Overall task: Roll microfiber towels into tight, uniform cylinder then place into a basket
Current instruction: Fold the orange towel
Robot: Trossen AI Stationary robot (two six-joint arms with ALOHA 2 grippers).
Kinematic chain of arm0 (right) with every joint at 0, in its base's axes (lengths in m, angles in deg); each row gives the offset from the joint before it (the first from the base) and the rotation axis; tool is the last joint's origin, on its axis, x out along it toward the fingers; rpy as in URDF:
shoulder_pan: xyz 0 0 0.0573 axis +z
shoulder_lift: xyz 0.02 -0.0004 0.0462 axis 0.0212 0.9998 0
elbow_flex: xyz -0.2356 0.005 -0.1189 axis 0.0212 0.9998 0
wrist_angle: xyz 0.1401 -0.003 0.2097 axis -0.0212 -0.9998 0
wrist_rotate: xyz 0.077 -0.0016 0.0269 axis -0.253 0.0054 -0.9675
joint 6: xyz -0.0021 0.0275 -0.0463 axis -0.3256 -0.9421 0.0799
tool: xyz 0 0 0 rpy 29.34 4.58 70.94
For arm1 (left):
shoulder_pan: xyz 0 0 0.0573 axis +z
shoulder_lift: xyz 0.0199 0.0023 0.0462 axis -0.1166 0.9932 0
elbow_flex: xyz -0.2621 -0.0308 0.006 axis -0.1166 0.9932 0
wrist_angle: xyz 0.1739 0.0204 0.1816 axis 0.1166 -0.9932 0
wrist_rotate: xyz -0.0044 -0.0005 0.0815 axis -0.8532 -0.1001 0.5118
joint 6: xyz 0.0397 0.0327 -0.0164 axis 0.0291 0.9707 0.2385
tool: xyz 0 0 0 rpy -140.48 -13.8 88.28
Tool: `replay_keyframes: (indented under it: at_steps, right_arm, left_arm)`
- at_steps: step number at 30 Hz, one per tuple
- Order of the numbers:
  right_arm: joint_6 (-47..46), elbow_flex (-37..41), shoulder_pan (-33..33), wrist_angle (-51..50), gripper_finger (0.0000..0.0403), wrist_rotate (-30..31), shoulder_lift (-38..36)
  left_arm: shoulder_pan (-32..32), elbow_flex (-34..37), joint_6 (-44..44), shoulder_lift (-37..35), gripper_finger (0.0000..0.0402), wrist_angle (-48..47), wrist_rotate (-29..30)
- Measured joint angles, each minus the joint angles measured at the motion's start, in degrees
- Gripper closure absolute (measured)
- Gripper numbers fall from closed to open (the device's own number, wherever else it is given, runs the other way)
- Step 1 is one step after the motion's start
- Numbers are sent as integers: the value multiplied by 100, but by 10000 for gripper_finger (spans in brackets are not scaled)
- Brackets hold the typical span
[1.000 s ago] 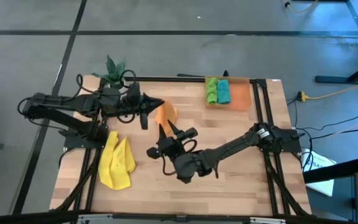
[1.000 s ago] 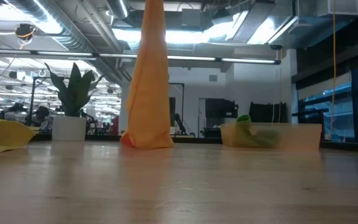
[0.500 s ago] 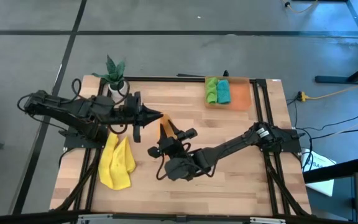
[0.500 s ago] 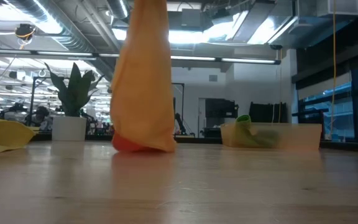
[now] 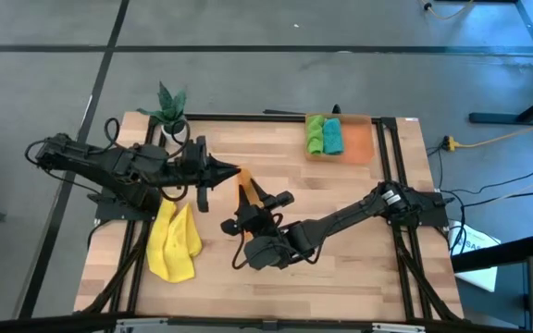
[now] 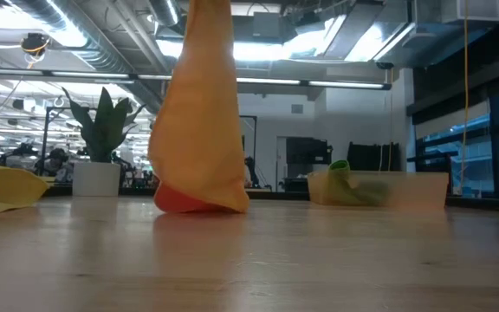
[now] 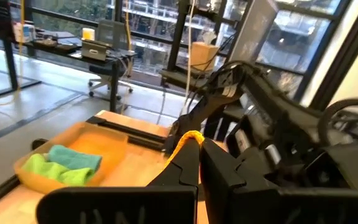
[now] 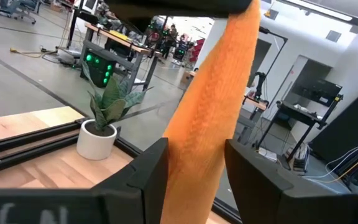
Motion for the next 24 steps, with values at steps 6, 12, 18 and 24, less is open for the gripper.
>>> replay_keyframes:
  at_steps: [6,12,18,24]
  right_arm:
    - [21,0,0,-81,244,0,0]
    - [114,2,-14,-98,244,0,0]
    - [109,2,-109,-98,244,0,0]
    - [-328,4,-208,-293,244,2,0]
  left_arm:
    - [0,0,51,-110,402,-400,118]
    - [-24,0,54,-148,402,-493,117]
    - [-125,0,67,-140,401,-467,111]
    - [-190,0,69,-140,402,-329,109]
